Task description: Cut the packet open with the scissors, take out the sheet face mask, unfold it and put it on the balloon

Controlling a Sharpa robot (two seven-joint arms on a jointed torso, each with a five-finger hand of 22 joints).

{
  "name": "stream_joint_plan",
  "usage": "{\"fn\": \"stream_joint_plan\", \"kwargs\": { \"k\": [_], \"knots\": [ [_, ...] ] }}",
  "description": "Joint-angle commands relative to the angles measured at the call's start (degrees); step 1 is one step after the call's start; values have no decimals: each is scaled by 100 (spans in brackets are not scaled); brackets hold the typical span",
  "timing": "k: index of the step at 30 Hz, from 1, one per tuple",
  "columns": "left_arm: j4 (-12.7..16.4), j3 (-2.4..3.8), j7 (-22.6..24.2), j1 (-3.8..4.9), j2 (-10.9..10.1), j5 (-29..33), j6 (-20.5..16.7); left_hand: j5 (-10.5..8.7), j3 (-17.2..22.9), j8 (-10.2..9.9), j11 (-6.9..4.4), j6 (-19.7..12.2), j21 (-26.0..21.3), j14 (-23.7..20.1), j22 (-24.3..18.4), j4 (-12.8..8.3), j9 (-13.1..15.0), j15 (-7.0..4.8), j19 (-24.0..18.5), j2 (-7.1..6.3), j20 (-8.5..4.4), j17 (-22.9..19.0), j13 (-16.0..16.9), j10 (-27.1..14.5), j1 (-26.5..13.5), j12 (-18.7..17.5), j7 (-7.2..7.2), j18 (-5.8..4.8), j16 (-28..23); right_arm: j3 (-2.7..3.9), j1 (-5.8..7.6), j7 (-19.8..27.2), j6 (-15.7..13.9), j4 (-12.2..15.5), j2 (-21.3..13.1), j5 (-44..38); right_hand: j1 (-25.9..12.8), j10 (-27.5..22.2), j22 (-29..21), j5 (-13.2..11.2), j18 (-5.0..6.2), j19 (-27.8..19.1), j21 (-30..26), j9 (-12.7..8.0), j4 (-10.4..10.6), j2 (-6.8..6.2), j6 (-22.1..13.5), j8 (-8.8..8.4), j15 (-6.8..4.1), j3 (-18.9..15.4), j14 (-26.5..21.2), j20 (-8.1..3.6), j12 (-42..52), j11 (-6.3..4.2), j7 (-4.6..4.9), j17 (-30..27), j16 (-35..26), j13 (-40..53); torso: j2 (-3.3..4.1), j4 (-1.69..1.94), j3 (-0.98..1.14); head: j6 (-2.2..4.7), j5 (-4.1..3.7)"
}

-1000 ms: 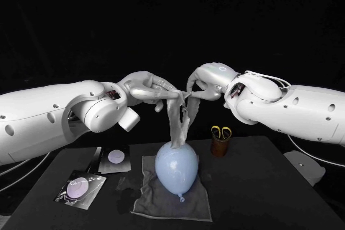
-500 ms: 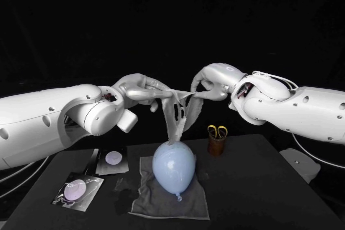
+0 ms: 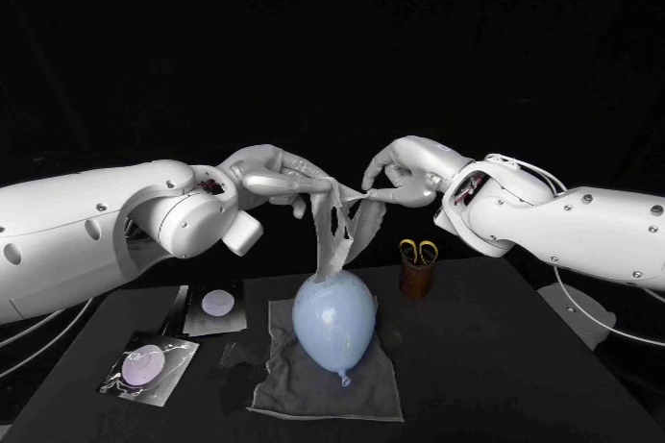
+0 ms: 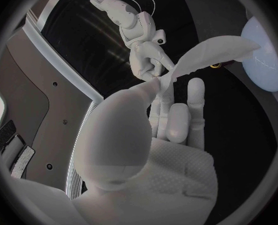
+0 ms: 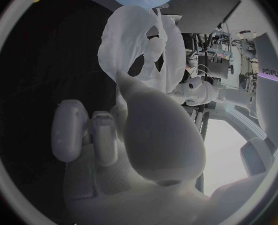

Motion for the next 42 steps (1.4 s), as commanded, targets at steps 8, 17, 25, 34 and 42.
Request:
{"fn": "stream_joint_plan", "kwargs": {
  "k": [8, 17, 25, 34, 42],
  "knots": [
    [-131, 7, 121, 3, -62, -762, -45, 17, 44, 6, 47, -75, -131, -480, -74, -4, 101, 45, -148, 82, 44, -562, 91, -276, 100, 31, 51, 56, -150, 1, -22, 85, -376, 133, -92, 975, 120, 116, 1142, 4, -70, 98, 126, 70, -54, 141, 18, 148, 31, 202, 608, 54, 77, -39, 1, 1508, 25, 360, 8, 2, -6, 12, -16],
    [-207, 7, 246, -2, -66, -995, -209, 16, 43, 20, 54, -59, -140, -500, -78, -43, 124, 50, -160, 37, 53, -556, 127, -328, 136, 72, 66, 59, -153, 4, -24, 106, -303, 243, -138, 1260, 101, 159, 1144, 4, -71, 103, 137, 109, -86, 117, -2, 215, 29, 273, 608, 54, 121, -40, 2, 1508, 25, 407, 12, 0, -6, 26, -13],
    [-249, 6, 290, -52, -37, -1083, -222, 16, 18, 26, 64, -45, -146, -541, -81, -39, 135, 59, -169, 6, 60, -604, 146, -363, 116, 90, 68, 57, -160, 18, 7, 3, -277, 311, -131, 1283, 70, 243, 1141, 5, -69, 100, 126, 153, -120, 129, -31, 288, 30, 374, 608, 53, 240, -38, 5, 1508, 25, 526, 15, -4, -7, 43, -17],
    [-282, 6, 460, -84, -31, -1560, -344, 16, -101, -139, 115, -177, -219, -715, -120, 24, 71, 109, -230, -143, 106, -793, 151, -556, 35, 57, 95, 53, -200, 44, 135, -405, 7, 364, -84, 1124, 12, 271, 1139, 4, -67, 99, 121, 206, -169, 138, -68, 371, 29, 484, 608, 53, 281, -39, 3, 1508, 25, 573, 13, 4, -11, 54, -34],
    [-340, 6, 594, -166, -19, -1948, -404, 15, -94, -228, 157, -194, -248, -890, -138, 18, 25, 140, -245, -182, 126, -1042, 116, -632, 82, -11, 138, 54, -254, 69, 292, -716, 461, 321, 24, 992, -26, 273, 1136, 4, -65, 95, 111, 227, -192, 108, -87, 403, 29, 515, 608, 52, 281, -40, 2, 1508, 25, 578, 20, 4, -13, 86, -33]
  ]
}}
